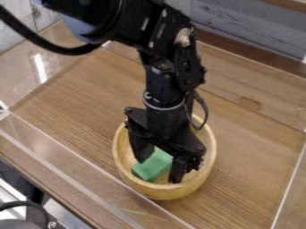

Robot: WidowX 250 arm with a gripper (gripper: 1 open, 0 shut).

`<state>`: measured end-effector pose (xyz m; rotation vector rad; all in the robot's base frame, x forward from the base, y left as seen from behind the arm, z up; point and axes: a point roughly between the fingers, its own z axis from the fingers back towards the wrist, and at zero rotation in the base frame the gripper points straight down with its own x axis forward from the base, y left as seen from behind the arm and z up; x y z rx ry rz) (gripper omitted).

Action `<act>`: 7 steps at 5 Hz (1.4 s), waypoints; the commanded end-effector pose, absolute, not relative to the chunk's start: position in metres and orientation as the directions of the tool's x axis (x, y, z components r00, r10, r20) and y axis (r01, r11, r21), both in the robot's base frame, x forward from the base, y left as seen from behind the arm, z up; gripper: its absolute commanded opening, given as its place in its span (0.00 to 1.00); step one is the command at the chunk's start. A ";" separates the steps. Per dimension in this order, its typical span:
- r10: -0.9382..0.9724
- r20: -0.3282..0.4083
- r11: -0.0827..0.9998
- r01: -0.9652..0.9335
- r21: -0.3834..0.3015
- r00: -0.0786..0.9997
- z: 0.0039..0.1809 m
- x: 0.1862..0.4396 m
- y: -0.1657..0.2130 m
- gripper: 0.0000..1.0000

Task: Remove the green block from inside the brown bowl and put it on the table

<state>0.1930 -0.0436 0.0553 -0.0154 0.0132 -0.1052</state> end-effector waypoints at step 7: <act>-0.107 0.034 0.994 0.108 -0.023 0.994 0.035 0.200 -0.047 1.00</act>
